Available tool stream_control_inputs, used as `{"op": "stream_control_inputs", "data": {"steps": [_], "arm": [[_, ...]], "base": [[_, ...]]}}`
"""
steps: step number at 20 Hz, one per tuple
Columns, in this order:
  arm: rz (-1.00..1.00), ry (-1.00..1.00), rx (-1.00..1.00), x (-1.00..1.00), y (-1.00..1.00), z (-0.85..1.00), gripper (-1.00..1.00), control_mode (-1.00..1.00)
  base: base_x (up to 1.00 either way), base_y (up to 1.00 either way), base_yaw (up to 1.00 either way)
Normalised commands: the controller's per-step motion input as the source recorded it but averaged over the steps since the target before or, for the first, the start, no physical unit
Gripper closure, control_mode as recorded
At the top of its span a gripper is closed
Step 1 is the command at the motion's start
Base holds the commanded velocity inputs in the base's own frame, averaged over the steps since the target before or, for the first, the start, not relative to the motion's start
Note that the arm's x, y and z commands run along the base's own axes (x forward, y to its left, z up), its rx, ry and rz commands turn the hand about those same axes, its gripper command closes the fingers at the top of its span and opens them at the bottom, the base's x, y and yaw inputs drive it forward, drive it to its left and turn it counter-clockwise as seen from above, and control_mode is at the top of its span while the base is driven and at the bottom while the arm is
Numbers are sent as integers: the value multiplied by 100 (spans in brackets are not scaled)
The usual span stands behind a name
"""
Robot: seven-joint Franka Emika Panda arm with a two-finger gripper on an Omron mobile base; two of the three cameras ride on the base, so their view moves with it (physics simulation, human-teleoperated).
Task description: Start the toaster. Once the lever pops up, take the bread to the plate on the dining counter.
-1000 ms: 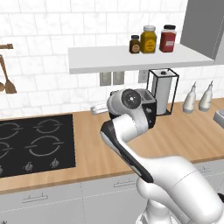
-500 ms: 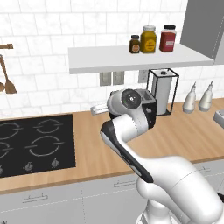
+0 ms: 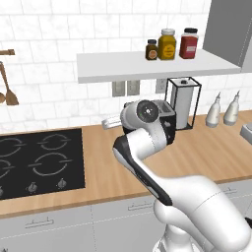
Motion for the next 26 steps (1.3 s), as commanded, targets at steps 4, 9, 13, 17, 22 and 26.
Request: {"op": "stream_control_inputs", "data": {"steps": [4, 9, 13, 17, 22, 26], "arm": [[0, 0, 0, 0, 0, 0, -100, -100], [0, 0, 0, 0, 0, 0, -100, -100], [0, 0, 0, 0, 0, 0, -100, -100], [0, 0, 0, 0, 0, 0, -100, -100], [0, 0, 0, 0, 0, 0, -100, -100], [0, 0, 0, 0, 0, 0, -100, -100]], "base": [[0, 0, 0], [0, 0, 0], [0, 0, 0], [0, 0, 0], [0, 0, 0], [0, 0, 0]]}}
